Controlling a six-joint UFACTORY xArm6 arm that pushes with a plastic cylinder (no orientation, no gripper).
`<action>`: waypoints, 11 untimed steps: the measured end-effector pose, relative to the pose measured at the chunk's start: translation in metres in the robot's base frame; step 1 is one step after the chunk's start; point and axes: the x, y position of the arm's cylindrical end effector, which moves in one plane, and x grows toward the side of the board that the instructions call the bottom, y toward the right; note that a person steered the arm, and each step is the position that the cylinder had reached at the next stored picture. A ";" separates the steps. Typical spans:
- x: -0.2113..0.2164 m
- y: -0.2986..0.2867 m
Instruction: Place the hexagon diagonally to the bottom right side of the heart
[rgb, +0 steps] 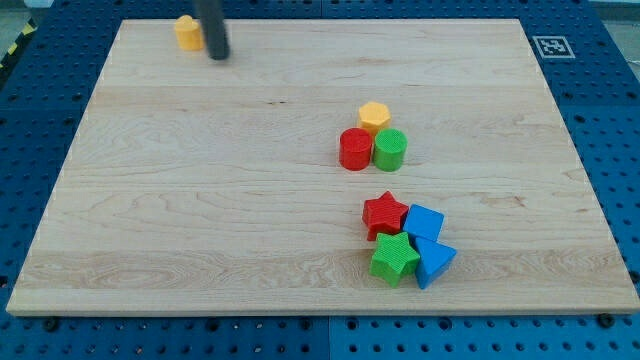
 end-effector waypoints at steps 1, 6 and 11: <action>0.002 0.119; 0.178 0.219; 0.121 0.185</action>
